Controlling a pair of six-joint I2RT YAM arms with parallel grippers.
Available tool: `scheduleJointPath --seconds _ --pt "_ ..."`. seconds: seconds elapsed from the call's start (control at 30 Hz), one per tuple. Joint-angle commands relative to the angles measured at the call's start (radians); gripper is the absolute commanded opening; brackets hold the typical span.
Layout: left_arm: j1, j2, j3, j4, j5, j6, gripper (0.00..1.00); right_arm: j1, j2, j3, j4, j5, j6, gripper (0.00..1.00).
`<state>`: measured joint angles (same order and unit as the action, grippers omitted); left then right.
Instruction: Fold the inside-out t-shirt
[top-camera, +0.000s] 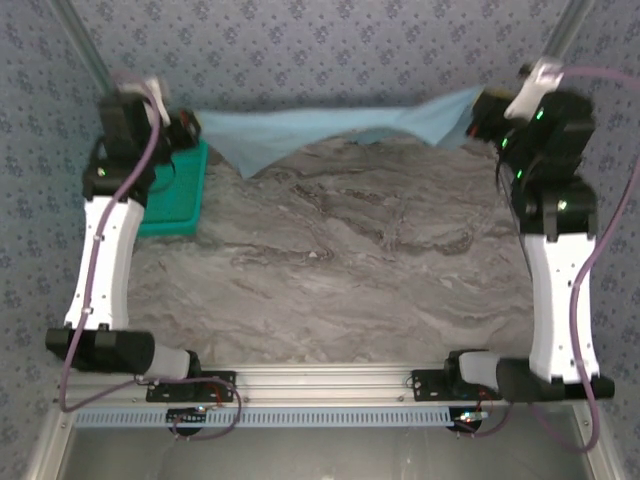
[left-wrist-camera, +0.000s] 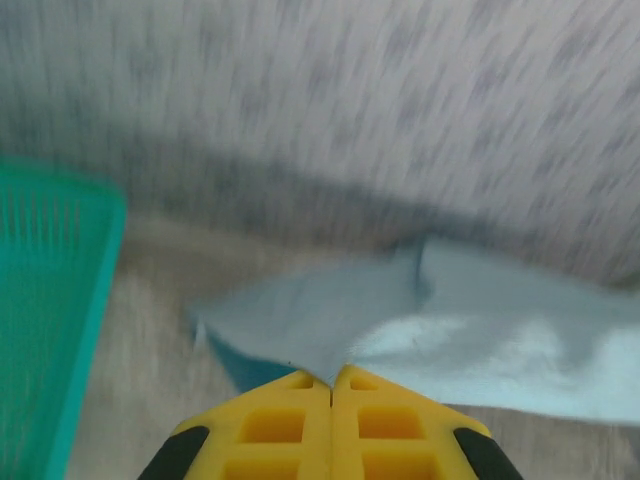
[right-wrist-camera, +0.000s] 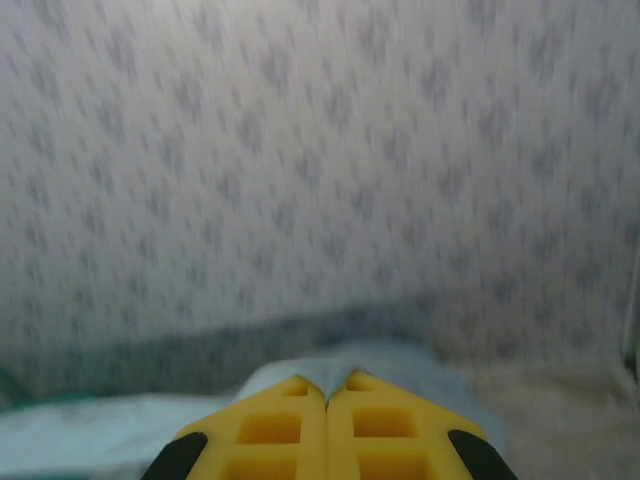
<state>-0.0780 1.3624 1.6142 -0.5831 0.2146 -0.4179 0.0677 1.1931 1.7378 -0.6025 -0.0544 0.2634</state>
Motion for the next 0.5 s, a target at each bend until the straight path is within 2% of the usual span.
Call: scheduleJointPath --seconds 0.0,0.13,0.27,0.47 --pt "-0.032 -0.123 -0.263 0.092 0.08 -0.056 0.0 0.003 -0.154 -0.246 -0.152 0.085 0.036 0.0" --pt "-0.12 -0.226 -0.6 0.094 0.108 -0.123 0.01 -0.017 -0.262 -0.492 -0.335 0.09 0.116 0.0" --pt "-0.196 -0.26 -0.873 0.094 0.083 -0.187 0.04 -0.07 -0.299 -0.705 -0.362 0.061 0.187 0.0" --pt "-0.243 -0.258 -1.072 0.124 0.048 -0.243 0.06 -0.161 -0.329 -0.895 -0.31 0.057 0.232 0.01"
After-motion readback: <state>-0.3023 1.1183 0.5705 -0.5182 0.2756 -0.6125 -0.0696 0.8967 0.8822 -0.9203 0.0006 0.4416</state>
